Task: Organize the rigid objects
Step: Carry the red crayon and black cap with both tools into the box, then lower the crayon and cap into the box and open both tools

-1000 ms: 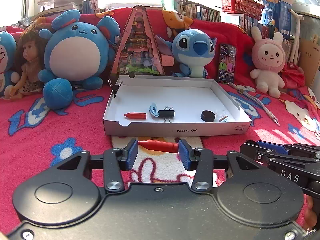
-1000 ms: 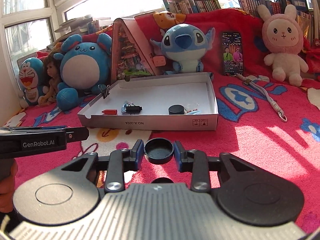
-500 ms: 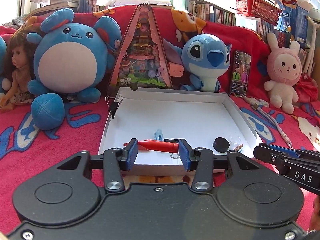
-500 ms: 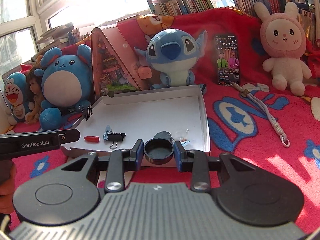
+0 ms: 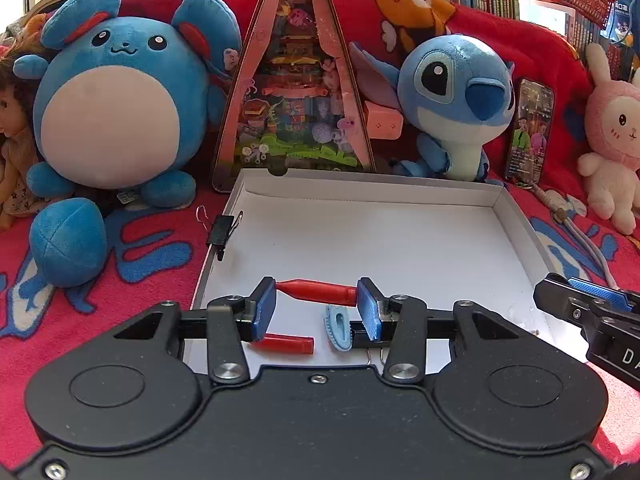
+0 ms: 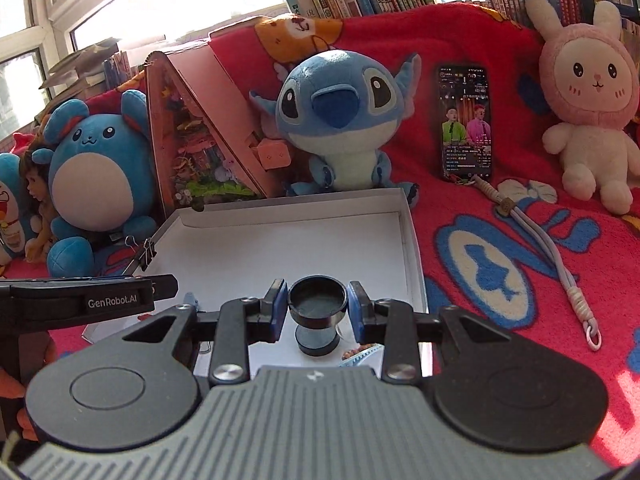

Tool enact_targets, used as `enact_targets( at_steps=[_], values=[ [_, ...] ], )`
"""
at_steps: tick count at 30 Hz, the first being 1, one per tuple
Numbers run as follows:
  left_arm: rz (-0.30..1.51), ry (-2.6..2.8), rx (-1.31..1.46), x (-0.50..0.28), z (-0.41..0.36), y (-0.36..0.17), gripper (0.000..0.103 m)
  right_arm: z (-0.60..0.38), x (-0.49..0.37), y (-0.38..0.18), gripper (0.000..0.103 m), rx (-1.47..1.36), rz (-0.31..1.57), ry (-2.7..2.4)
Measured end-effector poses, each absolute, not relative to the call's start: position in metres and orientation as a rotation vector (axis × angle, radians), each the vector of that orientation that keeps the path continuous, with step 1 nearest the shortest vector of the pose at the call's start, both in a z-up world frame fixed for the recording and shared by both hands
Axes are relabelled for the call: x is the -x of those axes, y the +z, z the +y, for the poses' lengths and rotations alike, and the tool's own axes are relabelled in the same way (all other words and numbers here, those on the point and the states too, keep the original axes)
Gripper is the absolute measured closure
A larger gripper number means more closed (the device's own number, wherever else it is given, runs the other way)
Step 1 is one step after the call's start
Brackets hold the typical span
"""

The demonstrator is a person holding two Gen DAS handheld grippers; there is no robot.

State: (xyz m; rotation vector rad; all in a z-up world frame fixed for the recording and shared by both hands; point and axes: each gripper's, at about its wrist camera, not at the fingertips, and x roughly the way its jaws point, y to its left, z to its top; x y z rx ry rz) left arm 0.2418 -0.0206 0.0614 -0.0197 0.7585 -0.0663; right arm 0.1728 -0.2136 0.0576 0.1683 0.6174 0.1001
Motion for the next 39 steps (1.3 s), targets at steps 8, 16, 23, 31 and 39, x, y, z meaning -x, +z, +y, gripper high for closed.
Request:
enact_targets(
  at_steps=[8, 16, 23, 31, 39],
  values=[
    [0.798, -0.06, 0.008, -0.265, -0.025, 0.055, 0.061, -0.213, -0.205, 0.053, 0.066, -0.164, 0.696, 0.084],
    [0.84, -0.065, 0.02, -0.282, -0.026, 0.043, 0.06, -0.209, -0.23, 0.038, 0.066, -0.179, 0.768, 0.079],
    [0.857, -0.068, 0.031, -0.293, -0.026, 0.037, 0.06, -0.202, -0.243, 0.026, 0.066, -0.153, 0.795, 0.074],
    [0.878, -0.082, 0.009, -0.293, -0.031, 0.027, 0.06, -0.201, -0.25, 0.018, 0.066, -0.143, 0.815, 0.069],
    [0.883, -0.073, 0.01, -0.293, -0.03, 0.022, 0.06, -0.202, -0.251, 0.017, 0.066, -0.139, 0.825, 0.068]
  ],
)
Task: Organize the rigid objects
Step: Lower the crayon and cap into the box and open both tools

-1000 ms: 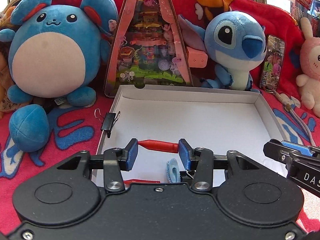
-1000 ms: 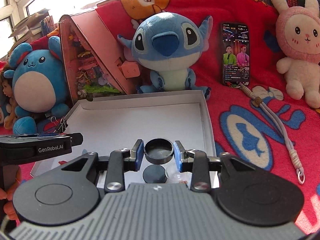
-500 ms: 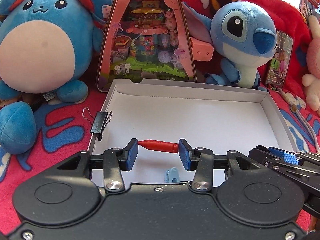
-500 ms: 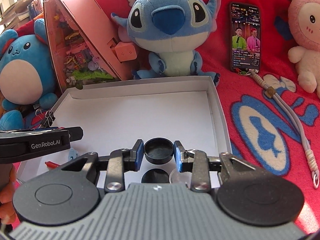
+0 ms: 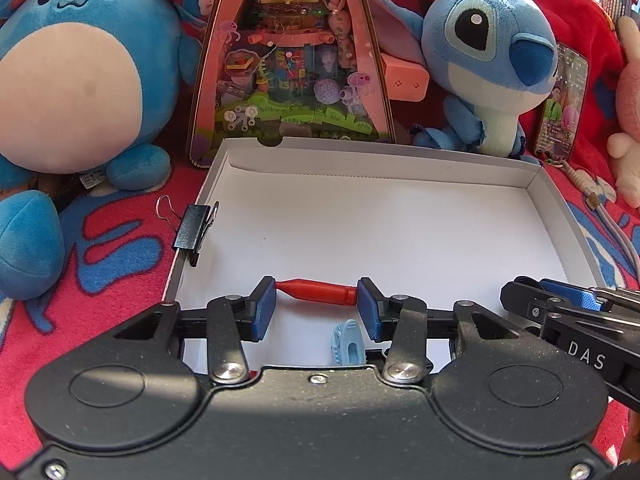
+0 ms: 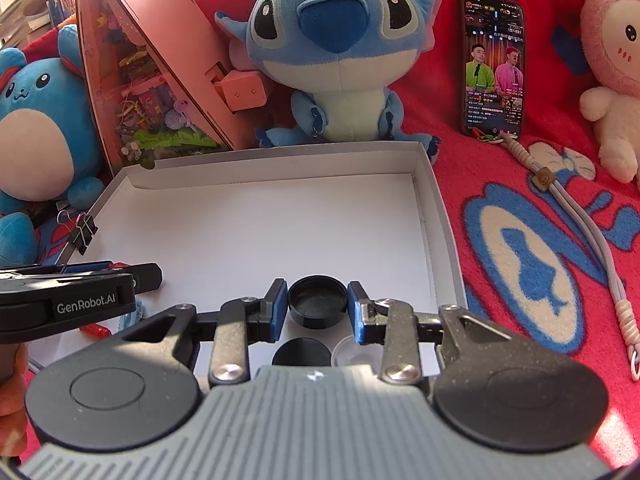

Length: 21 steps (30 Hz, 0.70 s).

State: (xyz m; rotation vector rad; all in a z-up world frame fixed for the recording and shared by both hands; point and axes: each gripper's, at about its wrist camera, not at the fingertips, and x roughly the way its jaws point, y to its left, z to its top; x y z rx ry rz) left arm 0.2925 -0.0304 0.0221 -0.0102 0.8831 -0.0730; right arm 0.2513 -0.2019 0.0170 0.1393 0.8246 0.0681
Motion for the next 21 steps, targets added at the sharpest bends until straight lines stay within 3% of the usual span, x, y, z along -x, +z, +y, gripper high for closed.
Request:
enact_targets(
  at_steps=[21],
  values=[
    [0.85, -0.069, -0.036, -0.2882, -0.035, 0.022, 0.06, -0.2008, -0.2524, 0.0161, 0.062, -0.135, 0.826, 0.07]
  ],
)
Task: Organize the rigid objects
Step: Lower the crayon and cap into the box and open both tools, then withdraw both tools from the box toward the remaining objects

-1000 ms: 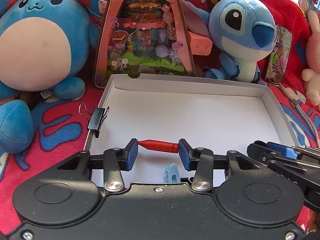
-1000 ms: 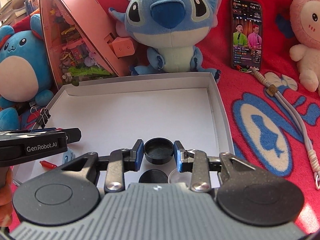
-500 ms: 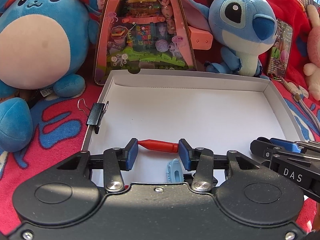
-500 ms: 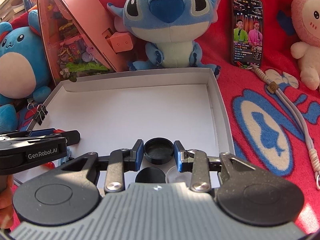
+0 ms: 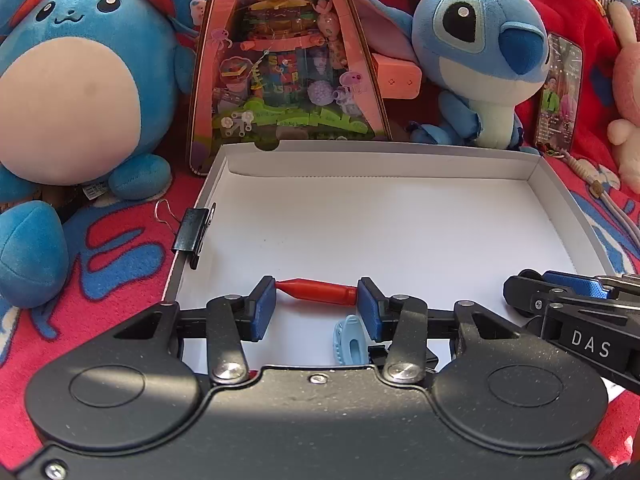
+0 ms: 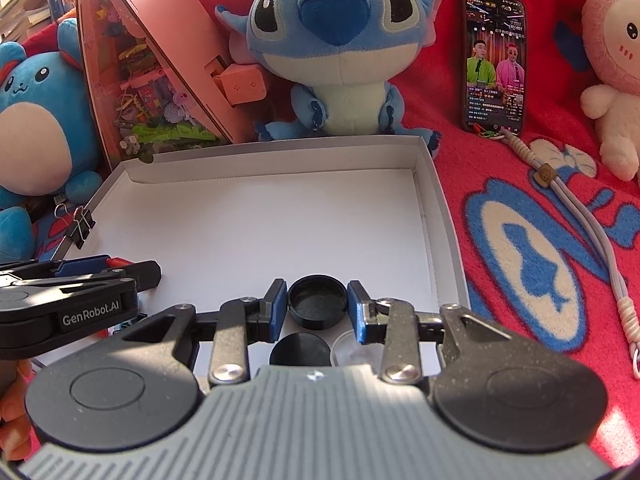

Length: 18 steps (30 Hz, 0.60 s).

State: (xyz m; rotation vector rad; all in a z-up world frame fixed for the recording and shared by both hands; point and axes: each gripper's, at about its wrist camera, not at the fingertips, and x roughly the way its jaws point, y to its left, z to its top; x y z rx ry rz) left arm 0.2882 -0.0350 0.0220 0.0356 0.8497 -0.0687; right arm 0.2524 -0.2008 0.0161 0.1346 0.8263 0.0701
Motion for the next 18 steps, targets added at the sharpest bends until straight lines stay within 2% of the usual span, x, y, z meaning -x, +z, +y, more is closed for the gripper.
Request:
enact_targets(
  at_steps=[1, 2, 6, 9, 11, 16, 18],
  values=[
    [0.85, -0.069, -0.037, -0.288, -0.035, 0.022, 0.059, -0.201, -0.252, 0.016, 0.058, -0.138, 0.824, 0.072],
    [0.85, -0.069, -0.039, -0.289, -0.035, 0.022, 0.057, -0.202, -0.252, 0.017, 0.048, -0.143, 0.821, 0.074],
    [0.853, -0.064, -0.049, -0.288, -0.033, 0.023, 0.052, -0.203, -0.25, 0.018, 0.043, -0.147, 0.813, 0.076],
    [0.838, -0.06, -0.048, -0.283, -0.03, 0.027, 0.046, -0.205, -0.245, 0.023, 0.035, -0.146, 0.789, 0.076],
    [0.828, -0.06, -0.043, -0.28, -0.028, 0.031, 0.038, -0.206, -0.241, 0.027, 0.025, -0.157, 0.77, 0.082],
    [0.796, -0.072, -0.046, -0.269, -0.024, 0.043, 0.024, -0.21, -0.227, 0.038, 0.018, -0.167, 0.722, 0.097],
    [0.781, -0.087, -0.047, -0.261, -0.022, 0.05, 0.023, -0.211, -0.22, 0.042, 0.016, -0.157, 0.702, 0.101]
  ],
)
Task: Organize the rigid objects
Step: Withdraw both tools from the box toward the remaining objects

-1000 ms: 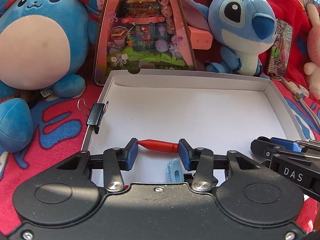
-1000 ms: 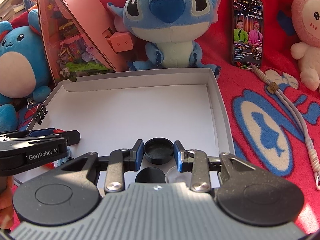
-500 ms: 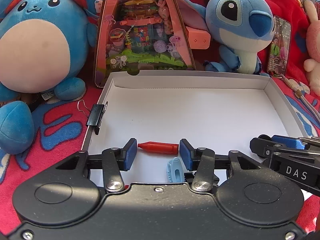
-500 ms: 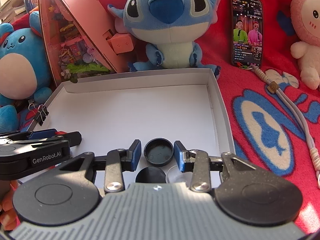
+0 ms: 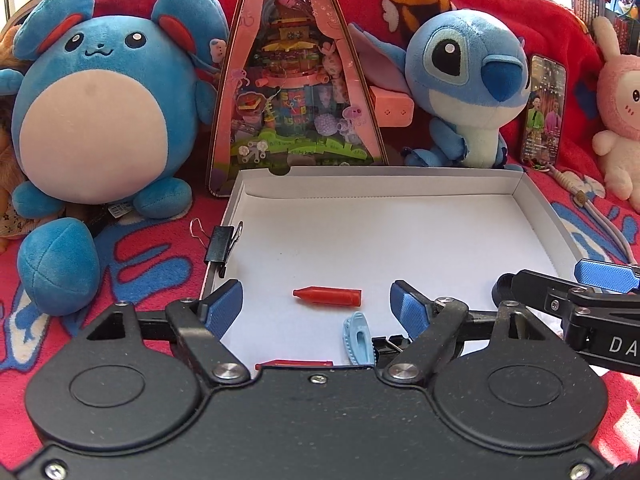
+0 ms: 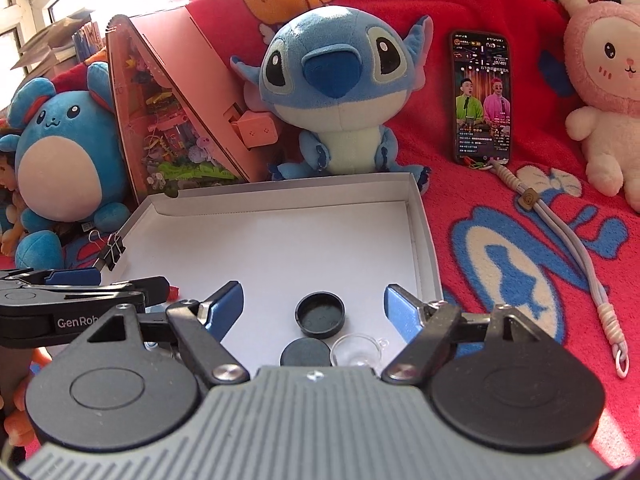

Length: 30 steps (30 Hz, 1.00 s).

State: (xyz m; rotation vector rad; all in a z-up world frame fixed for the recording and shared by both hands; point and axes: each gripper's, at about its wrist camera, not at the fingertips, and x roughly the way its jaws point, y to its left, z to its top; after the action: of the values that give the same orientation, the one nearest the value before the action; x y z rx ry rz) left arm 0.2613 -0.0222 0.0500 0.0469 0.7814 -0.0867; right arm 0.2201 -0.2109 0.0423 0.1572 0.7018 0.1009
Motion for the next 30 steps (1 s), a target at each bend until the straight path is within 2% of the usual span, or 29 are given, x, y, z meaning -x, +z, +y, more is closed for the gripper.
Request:
enact_targets(
  at_steps=[4, 19, 30],
  values=[
    [0.754, -0.112, -0.052, -0.246, -0.02, 0.061, 0.019, -0.211, -0.204, 0.049, 0.014, -0.121, 0.666, 0.115],
    [0.694, -0.195, -0.027, -0.175, -0.011, 0.082, 0.017, -0.214, -0.133, 0.06, 0.001, -0.026, 0.559, 0.178],
    [0.686, -0.244, -0.038, -0.125, -0.01, 0.068, 0.016, -0.215, -0.097, 0.05, 0.0, -0.012, 0.538, 0.213]
  ],
)
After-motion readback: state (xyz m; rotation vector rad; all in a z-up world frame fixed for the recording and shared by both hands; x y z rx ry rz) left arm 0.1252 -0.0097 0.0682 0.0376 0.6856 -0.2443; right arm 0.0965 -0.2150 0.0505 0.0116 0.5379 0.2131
